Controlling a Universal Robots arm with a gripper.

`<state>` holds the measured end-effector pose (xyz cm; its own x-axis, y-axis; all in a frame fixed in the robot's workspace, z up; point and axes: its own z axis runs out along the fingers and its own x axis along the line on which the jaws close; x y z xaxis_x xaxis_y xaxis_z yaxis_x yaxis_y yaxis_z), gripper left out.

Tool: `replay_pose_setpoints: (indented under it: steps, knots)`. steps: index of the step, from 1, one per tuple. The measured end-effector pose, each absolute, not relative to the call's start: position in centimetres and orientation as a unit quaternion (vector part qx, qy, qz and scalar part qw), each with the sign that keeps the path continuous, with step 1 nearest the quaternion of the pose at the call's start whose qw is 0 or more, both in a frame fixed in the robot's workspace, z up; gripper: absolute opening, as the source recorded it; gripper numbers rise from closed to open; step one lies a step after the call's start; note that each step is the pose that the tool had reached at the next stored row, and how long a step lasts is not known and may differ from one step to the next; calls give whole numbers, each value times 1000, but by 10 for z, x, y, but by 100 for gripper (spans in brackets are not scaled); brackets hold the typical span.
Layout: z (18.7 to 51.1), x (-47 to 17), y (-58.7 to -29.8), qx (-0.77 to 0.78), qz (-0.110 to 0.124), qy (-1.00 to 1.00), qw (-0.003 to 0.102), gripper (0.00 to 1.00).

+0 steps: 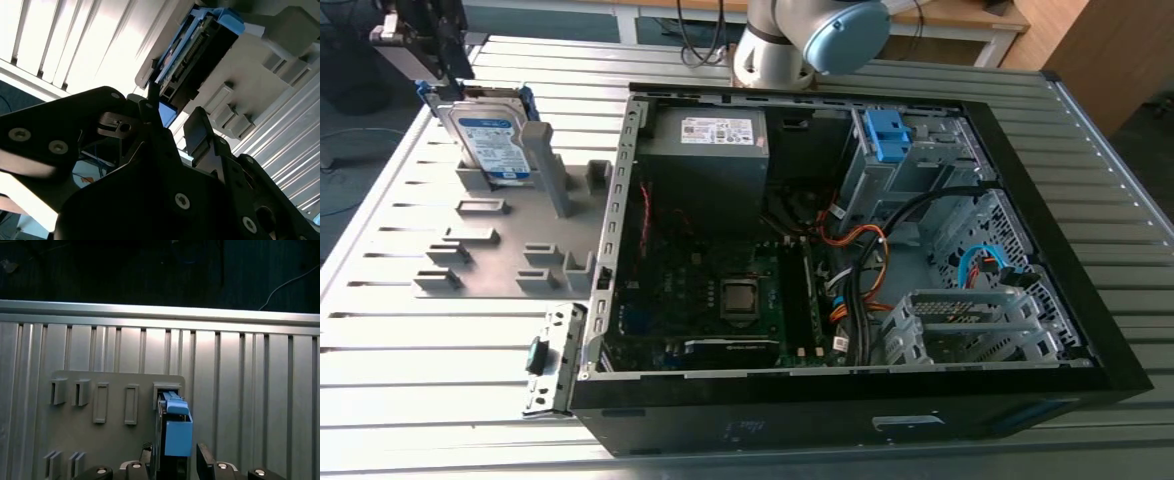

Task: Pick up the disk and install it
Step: 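Pick up the disk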

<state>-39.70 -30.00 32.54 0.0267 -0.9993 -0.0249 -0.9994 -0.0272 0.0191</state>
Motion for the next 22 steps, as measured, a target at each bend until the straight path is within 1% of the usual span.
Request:
replay_pose_setpoints:
  steps: [22]
  knots:
    - [287, -399, -297, -728, 16, 686, 1, 47]
